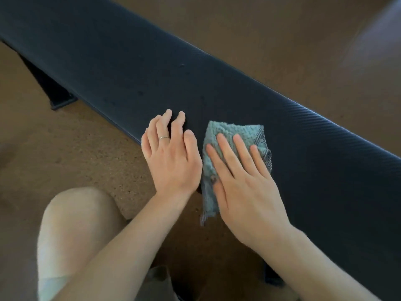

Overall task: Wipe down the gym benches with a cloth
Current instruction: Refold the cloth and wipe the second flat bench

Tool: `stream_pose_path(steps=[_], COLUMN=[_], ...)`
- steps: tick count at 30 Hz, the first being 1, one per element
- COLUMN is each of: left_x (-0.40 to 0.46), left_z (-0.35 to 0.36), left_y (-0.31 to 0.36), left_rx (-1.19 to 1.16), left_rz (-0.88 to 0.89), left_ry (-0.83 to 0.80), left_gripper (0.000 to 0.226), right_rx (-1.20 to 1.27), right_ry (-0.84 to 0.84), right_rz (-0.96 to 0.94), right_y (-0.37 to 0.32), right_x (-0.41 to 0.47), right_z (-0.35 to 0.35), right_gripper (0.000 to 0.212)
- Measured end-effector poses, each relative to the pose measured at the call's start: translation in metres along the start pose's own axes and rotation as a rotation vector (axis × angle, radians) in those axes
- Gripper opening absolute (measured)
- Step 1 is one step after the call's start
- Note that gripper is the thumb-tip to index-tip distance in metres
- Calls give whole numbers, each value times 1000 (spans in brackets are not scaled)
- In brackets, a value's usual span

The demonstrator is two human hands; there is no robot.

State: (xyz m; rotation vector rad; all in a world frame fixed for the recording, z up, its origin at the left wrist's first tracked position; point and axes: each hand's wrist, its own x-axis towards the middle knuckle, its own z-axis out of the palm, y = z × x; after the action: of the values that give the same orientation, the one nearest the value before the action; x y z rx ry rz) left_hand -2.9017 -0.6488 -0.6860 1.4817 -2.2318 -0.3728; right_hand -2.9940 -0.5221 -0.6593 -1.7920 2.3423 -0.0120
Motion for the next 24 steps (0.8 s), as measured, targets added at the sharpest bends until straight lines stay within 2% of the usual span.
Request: stream_pose_path(steps=[2, 4, 8, 13, 14, 16, 18, 19, 21, 24], left_x=[11, 41, 99, 101, 104, 111, 124, 135, 158, 167], left_z=[-12, -25, -26, -24, -26, -33, -43, -47, -49, -44], left_y=[-8, -28, -57, -68, -70, -78, -92, -101, -116, -115], left_rx=[-30, -44, -112, -235, -225, -185, -179, -155, -89, -89], left_rz=[47, 166, 358, 358, 403, 624, 822, 855, 808, 762], left_ry=[-88, -93, -103, -122, -141, -191, -215, -192, -140, -217], left_gripper=[57, 50, 33, 38, 38, 38, 38, 35, 29, 33], right_rx=[0, -6, 23, 27, 7, -34, -55, -49, -31, -11], right_ry=[-1, 1, -1, 37, 22, -15, -40, -54, -61, -11], right_rz=[49, 112, 209, 238, 246, 307, 448, 528, 653, 679], right_y=[-6, -14, -50, -88, -88, -84, -79, -78, -83, -105], right_x=[-28, -34, 6, 76, 72, 41, 3, -10, -15, 22], right_z=[6, 9, 6, 1, 0, 2, 2, 2, 3, 4], right_gripper=[63, 63, 64, 60, 60, 60, 59, 59, 58, 58])
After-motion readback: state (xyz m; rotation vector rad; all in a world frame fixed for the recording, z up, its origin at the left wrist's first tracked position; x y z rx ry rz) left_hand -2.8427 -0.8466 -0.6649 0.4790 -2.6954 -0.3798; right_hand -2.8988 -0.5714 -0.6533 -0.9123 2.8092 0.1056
